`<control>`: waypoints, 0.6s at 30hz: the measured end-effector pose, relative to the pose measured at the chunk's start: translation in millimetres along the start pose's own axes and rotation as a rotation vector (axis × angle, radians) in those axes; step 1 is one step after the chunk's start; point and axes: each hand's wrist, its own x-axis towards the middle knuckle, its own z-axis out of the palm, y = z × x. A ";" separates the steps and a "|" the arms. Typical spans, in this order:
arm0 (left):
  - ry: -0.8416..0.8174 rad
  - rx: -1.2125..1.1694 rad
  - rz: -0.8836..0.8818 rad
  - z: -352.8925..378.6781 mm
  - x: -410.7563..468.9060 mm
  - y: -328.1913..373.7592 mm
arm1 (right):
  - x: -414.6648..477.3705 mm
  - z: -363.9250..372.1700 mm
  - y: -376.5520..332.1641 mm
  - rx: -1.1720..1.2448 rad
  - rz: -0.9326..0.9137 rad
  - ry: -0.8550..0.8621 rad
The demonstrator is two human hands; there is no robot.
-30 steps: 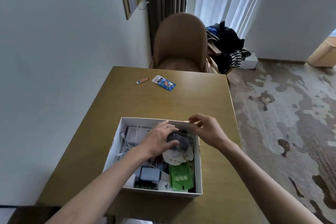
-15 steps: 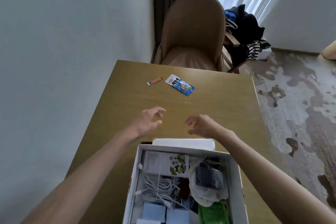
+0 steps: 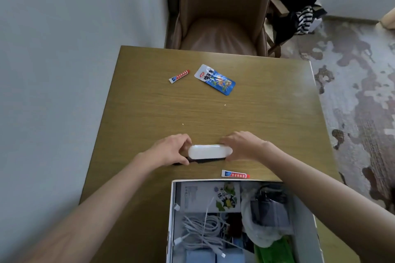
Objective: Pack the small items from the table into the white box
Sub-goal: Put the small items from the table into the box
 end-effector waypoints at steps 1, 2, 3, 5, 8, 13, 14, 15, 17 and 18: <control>0.019 0.025 0.001 0.1 -0.3 -0.6 | 0.1 0.0 2.7 0.038 0.036 0.001; 0.030 0.066 0.003 0.7 -1.2 -0.3 | -0.5 0.6 5.5 0.079 0.070 0.011; 0.039 0.115 0.007 2.2 -2.3 0.6 | -2.0 2.1 8.4 0.118 0.095 0.028; 0.078 0.207 0.026 8.3 -3.4 3.9 | -7.0 5.1 13.8 0.176 0.121 0.073; 0.115 0.229 0.037 18.0 -4.7 9.9 | -20.7 3.9 19.2 0.235 0.139 0.175; 0.101 0.223 -0.038 23.0 -10.3 22.6 | -62.0 -20.4 13.7 0.423 0.159 0.414; 0.089 0.220 -0.062 22.8 -12.5 25.6 | -71.4 -27.5 9.1 0.499 0.177 0.471; 0.076 0.210 -0.088 22.0 -15.9 27.6 | -80.7 -34.4 3.6 0.585 0.194 0.520; 0.088 0.154 -0.142 18.8 -23.8 28.9 | -101.6 -48.2 -9.7 0.741 0.171 0.596; 0.122 0.105 -0.161 16.0 -28.4 27.8 | -113.2 -54.6 -17.4 0.803 0.132 0.622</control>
